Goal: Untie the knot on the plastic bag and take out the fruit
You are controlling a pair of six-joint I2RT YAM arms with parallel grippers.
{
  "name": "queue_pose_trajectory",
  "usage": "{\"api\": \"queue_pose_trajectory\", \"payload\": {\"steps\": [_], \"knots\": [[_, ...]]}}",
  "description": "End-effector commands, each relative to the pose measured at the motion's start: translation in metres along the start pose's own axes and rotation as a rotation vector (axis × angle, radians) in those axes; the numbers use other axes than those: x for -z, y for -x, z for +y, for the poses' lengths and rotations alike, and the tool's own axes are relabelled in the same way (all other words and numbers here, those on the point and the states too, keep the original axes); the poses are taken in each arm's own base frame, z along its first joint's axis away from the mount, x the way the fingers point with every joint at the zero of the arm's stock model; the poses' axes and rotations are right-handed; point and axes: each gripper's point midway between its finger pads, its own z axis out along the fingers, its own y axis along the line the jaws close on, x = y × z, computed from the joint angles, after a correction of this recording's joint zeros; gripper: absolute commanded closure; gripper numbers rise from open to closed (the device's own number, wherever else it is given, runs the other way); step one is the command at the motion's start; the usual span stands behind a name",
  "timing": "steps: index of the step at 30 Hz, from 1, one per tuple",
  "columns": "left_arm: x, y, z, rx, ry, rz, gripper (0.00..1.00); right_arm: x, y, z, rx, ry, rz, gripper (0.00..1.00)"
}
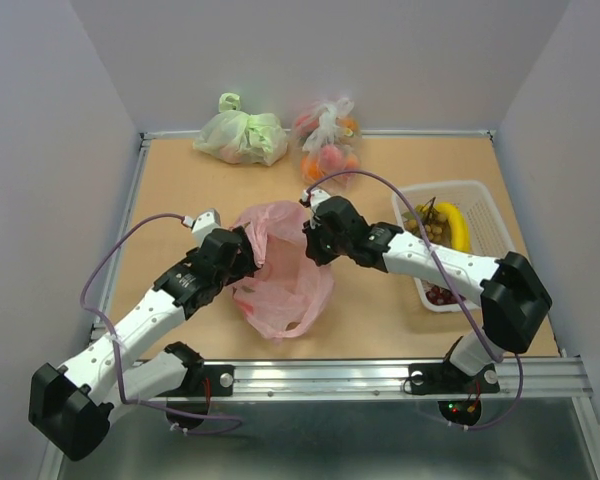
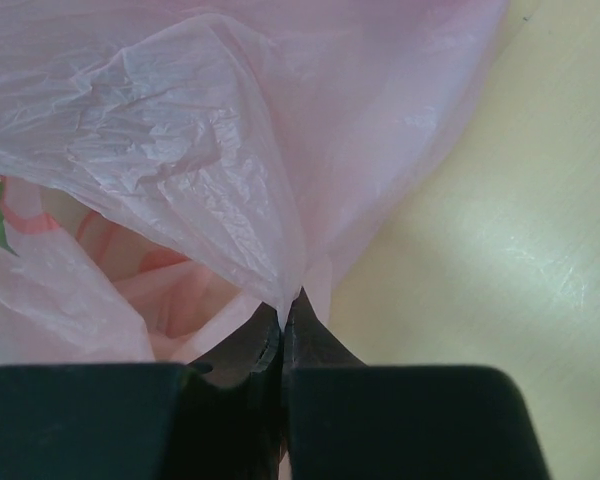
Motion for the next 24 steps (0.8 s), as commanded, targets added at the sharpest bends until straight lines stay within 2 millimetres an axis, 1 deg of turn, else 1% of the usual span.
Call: {"api": "queue_pose_trajectory", "payload": {"steps": [1, 3, 5, 6, 7, 8, 9, 10, 12, 13, 14, 15, 16, 17, 18, 19, 20, 21, 22, 23, 24], "knots": [[-0.013, 0.011, 0.005, 0.042, 0.045, -0.076, 0.03, 0.019, 0.043, 0.025, 0.012, 0.054, -0.131, 0.99], [-0.017, 0.015, 0.006, 0.039, 0.061, -0.100, 0.02, 0.020, 0.041, 0.031, 0.017, 0.067, -0.127, 0.99], [-0.027, 0.017, 0.009, 0.032, 0.097, -0.119, 0.02, 0.021, 0.038, 0.035, 0.018, 0.074, -0.125, 1.00], [-0.028, 0.020, 0.011, 0.034, 0.106, -0.134, 0.02, 0.021, 0.038, 0.035, 0.019, 0.075, -0.125, 0.99], [-0.033, 0.022, 0.016, 0.032, 0.138, -0.151, 0.03, 0.021, 0.036, 0.036, 0.019, 0.077, -0.122, 0.99], [-0.039, 0.021, 0.020, 0.024, 0.162, -0.152, 0.03, 0.024, 0.036, 0.037, 0.017, 0.081, -0.124, 0.99], [-0.043, 0.024, 0.026, 0.028, 0.191, -0.169, 0.04, 0.024, 0.035, 0.038, 0.016, 0.082, -0.124, 0.99], [-0.045, 0.024, 0.028, 0.020, 0.201, -0.170, 0.05, 0.025, 0.034, 0.038, 0.014, 0.082, -0.123, 1.00], [-0.051, 0.028, 0.039, 0.026, 0.237, -0.179, 0.10, 0.027, 0.031, 0.036, 0.009, 0.076, -0.124, 1.00], [-0.053, 0.031, 0.040, 0.008, 0.245, -0.182, 0.20, 0.027, 0.029, 0.034, 0.001, 0.070, -0.124, 1.00], [-0.053, 0.040, 0.040, 0.010, 0.251, -0.195, 0.30, 0.025, 0.024, 0.028, -0.003, 0.048, -0.117, 1.00], [-0.052, 0.045, 0.038, 0.002, 0.249, -0.201, 0.57, 0.026, 0.021, 0.026, -0.015, 0.038, -0.116, 0.99], [-0.048, 0.050, 0.037, -0.028, 0.258, -0.201, 0.70, 0.024, 0.018, 0.024, -0.023, 0.024, -0.117, 0.99], [-0.043, 0.065, 0.026, -0.031, 0.237, -0.224, 0.81, 0.024, 0.016, 0.019, -0.034, -0.001, -0.121, 0.99], [-0.039, 0.073, 0.019, -0.044, 0.222, -0.231, 0.88, 0.022, 0.012, 0.015, -0.045, -0.017, -0.117, 0.99], [-0.029, 0.088, 0.002, -0.076, 0.176, -0.237, 1.00, 0.018, 0.006, 0.011, -0.073, -0.033, -0.118, 0.99], [-0.029, 0.084, 0.002, -0.099, 0.170, -0.215, 1.00, 0.016, 0.002, 0.008, -0.089, -0.045, -0.118, 0.99], [-0.019, 0.101, -0.018, -0.093, 0.117, -0.235, 1.00, 0.014, 0.000, 0.003, -0.104, -0.068, -0.126, 0.99], [-0.013, 0.102, -0.030, -0.102, 0.075, -0.210, 1.00, 0.011, -0.006, 0.001, -0.131, -0.078, -0.131, 0.99], [0.002, 0.118, -0.053, -0.087, 0.010, -0.233, 1.00, 0.009, -0.007, -0.003, -0.144, -0.096, -0.141, 0.99], [0.010, 0.120, -0.068, -0.087, -0.034, -0.225, 1.00, 0.007, -0.004, -0.003, -0.167, -0.096, -0.164, 0.99]]}}
